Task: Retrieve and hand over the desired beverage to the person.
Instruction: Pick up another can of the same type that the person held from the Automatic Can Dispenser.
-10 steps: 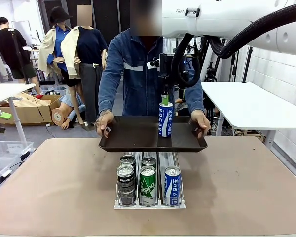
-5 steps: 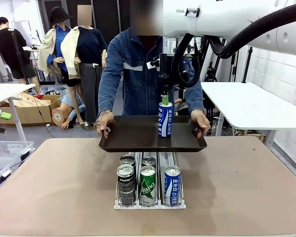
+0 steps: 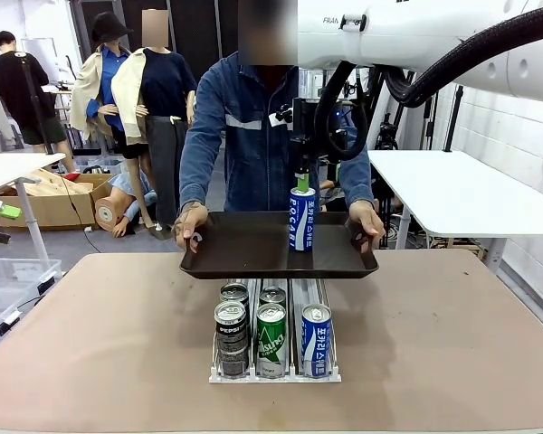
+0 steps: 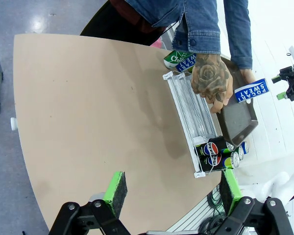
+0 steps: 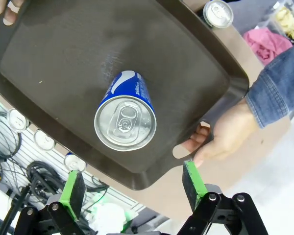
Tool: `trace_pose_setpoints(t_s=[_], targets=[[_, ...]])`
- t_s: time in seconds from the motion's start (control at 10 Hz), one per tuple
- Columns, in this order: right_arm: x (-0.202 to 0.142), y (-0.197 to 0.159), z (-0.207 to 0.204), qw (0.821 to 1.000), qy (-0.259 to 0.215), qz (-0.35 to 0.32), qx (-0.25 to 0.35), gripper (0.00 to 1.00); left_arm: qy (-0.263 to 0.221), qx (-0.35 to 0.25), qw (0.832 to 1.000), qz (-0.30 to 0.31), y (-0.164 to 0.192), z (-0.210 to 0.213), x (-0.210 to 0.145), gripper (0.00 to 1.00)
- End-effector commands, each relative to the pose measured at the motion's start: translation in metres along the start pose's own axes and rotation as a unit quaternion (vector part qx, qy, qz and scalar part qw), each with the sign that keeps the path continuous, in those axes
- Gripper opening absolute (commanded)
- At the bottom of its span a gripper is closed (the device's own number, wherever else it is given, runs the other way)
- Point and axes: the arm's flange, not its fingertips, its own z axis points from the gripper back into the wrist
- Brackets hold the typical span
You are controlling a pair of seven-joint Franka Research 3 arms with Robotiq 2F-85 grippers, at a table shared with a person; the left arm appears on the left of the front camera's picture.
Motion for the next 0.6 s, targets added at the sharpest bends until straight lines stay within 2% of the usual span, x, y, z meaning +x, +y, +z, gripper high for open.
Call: trace_pose_setpoints(t_s=[0.0, 0.2, 0.5], targets=[[-0.007, 0.001, 0.006, 0.999, -0.002, 0.013, 0.048, 1.0, -0.002, -0.002, 1.0, -0.002, -0.001, 0.002, -0.001, 1.0], [-0.032, -0.001, 0.019, 0.995, -0.026, 0.017, 0.092, 1.0, -0.002, -0.002, 1.0, -0.002, -0.001, 0.002, -0.001, 1.0], [-0.071, -0.006, 0.029, 0.992, -0.057, -0.015, 0.114, 1.0, -0.002, -0.002, 1.0, -0.002, -0.001, 0.002, -0.001, 1.0]])
